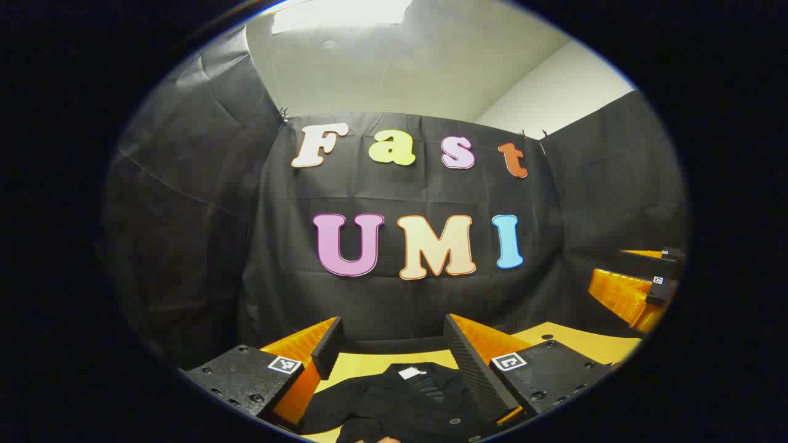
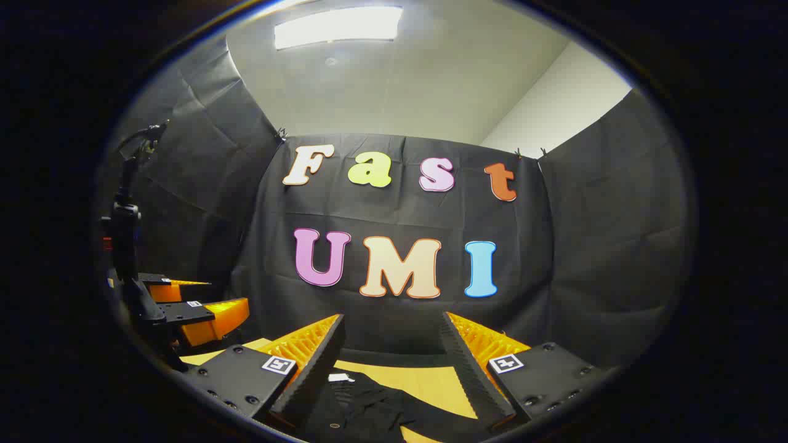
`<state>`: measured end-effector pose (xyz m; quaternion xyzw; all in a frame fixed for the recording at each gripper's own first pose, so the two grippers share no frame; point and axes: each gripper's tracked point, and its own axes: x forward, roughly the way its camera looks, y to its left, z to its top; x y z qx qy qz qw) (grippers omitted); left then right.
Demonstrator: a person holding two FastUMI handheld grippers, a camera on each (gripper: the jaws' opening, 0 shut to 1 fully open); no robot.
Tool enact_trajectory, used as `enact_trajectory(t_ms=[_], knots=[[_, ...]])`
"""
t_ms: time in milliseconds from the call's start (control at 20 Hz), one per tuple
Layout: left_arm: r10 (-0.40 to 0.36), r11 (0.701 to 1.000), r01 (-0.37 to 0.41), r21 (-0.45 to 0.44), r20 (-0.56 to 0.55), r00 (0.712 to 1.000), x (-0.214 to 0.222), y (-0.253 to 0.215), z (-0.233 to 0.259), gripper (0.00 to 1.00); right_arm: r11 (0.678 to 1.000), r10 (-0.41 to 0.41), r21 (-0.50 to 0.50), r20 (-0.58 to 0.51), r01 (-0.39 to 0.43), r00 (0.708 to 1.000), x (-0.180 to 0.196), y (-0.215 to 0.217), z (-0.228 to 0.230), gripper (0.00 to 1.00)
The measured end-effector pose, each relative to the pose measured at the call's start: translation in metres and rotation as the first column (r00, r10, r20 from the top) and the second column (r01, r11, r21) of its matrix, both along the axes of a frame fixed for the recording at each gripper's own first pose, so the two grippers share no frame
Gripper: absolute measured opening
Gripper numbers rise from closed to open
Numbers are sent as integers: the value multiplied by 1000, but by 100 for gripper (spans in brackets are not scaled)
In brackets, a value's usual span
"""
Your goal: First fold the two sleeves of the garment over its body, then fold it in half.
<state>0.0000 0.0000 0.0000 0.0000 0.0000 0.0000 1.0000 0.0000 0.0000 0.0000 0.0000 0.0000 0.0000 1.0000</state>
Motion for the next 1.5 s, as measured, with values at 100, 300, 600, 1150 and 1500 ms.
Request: enact_trajectory(t_ms=[100,300,600,1150,1500], knots=[[13,1000,-13,12,-3,1000,0,6,-1,99,1000,6,19,11,-6,1000,5,1,1,99],[47,999,-47,23,-1,999,-1,23,0,99,999,33,42,9,-34,999,13,13,-6,99],[46,999,-46,17,4,999,-3,37,0,99,998,43,44,-21,-42,999,19,25,-17,99],[58,998,-58,-10,-27,998,-2,48,-9,99,998,48,36,-41,-47,998,21,31,-25,99],[65,997,-66,-30,-44,997,1,39,-12,99,1000,-20,14,-72,21,997,29,-25,-41,99]])
